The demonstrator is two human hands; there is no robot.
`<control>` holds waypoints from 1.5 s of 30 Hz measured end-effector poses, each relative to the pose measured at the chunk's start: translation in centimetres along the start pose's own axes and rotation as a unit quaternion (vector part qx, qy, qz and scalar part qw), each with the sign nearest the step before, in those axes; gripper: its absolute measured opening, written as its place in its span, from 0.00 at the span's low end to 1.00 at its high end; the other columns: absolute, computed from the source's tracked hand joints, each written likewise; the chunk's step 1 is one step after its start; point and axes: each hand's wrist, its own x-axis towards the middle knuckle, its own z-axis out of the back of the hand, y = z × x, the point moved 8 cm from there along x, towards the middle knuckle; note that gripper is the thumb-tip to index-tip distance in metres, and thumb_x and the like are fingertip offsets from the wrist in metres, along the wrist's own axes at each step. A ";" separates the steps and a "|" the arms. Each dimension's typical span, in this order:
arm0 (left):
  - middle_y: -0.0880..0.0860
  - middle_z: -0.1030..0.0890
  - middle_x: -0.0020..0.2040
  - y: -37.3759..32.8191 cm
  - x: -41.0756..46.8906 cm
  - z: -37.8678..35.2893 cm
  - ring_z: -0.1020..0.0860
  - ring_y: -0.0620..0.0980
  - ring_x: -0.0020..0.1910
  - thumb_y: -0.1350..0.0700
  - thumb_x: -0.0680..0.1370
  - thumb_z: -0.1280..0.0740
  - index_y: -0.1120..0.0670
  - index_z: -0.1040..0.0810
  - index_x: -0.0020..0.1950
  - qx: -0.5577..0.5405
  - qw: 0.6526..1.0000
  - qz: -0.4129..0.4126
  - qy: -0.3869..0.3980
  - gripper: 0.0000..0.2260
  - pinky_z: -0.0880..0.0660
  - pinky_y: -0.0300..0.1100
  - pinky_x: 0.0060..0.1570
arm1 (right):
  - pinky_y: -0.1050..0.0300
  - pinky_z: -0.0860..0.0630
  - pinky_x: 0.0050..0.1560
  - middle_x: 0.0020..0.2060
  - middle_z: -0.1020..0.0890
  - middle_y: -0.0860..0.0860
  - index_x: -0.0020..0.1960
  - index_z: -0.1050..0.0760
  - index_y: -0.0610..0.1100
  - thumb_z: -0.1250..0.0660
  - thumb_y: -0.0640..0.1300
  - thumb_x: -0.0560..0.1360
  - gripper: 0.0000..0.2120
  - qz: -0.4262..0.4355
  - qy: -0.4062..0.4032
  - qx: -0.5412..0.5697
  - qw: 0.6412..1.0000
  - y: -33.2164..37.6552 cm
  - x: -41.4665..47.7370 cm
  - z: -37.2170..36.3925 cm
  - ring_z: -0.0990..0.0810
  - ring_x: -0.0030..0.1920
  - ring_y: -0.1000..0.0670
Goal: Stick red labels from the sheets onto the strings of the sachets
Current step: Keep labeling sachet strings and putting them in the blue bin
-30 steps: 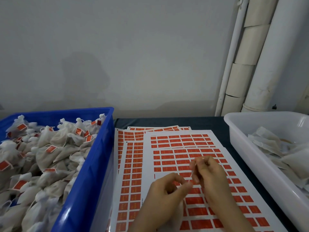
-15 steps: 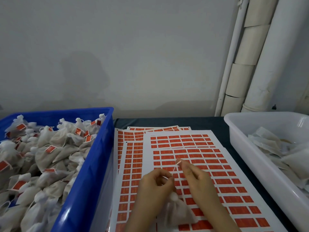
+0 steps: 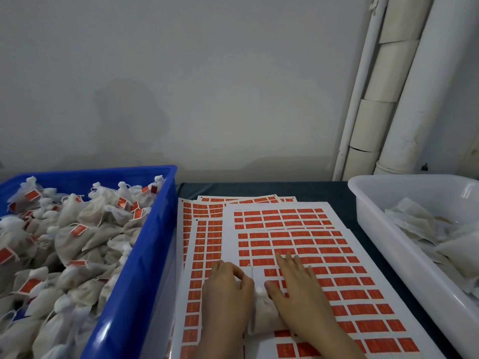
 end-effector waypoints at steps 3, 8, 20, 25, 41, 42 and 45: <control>0.44 0.22 0.53 -0.2 -0.1 0.1 0.23 0.44 0.46 0.49 0.76 0.35 0.45 0.30 0.50 -0.007 1.000 0.002 0.001 0.05 0.27 0.33 0.50 | 0.52 0.60 0.71 0.75 0.58 0.55 0.74 0.63 0.57 0.51 0.64 0.76 0.33 0.001 0.004 0.009 1.000 0.0 0.0 0.1 0.59 0.75 0.50; 0.45 0.22 0.52 -0.5 -0.2 0.1 0.26 0.43 0.44 0.52 0.77 0.34 0.46 0.29 0.48 -0.061 0.998 0.018 0.007 0.04 0.32 0.30 0.43 | 0.49 0.53 0.72 0.75 0.53 0.57 0.73 0.60 0.60 0.43 0.60 0.76 0.34 -0.019 0.002 0.071 0.997 0.0 -0.4 0.3 0.54 0.75 0.49; 0.45 0.24 0.48 -0.1 -0.3 0.6 0.24 0.45 0.46 0.54 0.77 0.34 0.47 0.27 0.46 -0.131 0.990 0.046 -0.019 0.03 0.26 0.38 0.49 | 0.48 0.38 0.71 0.75 0.48 0.55 0.73 0.63 0.59 0.42 0.54 0.77 0.35 -0.040 -0.003 0.110 0.993 0.5 -1.0 0.9 0.45 0.74 0.47; 0.41 0.25 0.48 0.0 -0.1 1.4 0.26 0.43 0.47 0.55 0.76 0.32 0.46 0.26 0.42 -0.195 0.979 0.027 -0.053 0.05 0.27 0.40 0.53 | 0.49 0.39 0.71 0.74 0.46 0.57 0.73 0.61 0.60 0.42 0.56 0.77 0.34 -0.035 -0.019 0.139 0.990 0.5 -1.5 1.4 0.43 0.73 0.49; 0.39 0.20 0.43 1.6 2.7 1.1 0.23 0.44 0.44 0.51 0.75 0.32 0.46 0.21 0.44 -0.321 0.947 0.029 0.000 0.01 0.29 0.32 0.37 | 0.56 0.39 0.71 0.70 0.35 0.59 0.69 0.37 0.57 0.41 0.53 0.77 0.21 0.009 -0.130 0.157 0.979 0.7 -1.9 4.6 0.37 0.69 0.56; 0.40 0.20 0.43 1.5 2.7 1.1 0.22 0.44 0.44 0.51 0.75 0.32 0.46 0.21 0.44 -0.322 0.946 0.025 -0.005 0.01 0.29 0.32 0.38 | 0.57 0.40 0.71 0.70 0.35 0.58 0.69 0.36 0.57 0.42 0.53 0.77 0.20 0.017 -0.135 0.152 0.979 1.1 -1.7 4.9 0.37 0.69 0.57; 0.41 0.19 0.43 1.1 2.6 1.2 0.22 0.43 0.44 0.52 0.75 0.32 0.48 0.21 0.44 -0.335 0.942 0.014 -0.015 0.01 0.29 0.29 0.38 | 0.63 0.38 0.67 0.66 0.31 0.58 0.66 0.32 0.55 0.39 0.52 0.76 0.18 0.055 -0.154 0.191 0.968 3.2 -1.2 5.8 0.33 0.66 0.58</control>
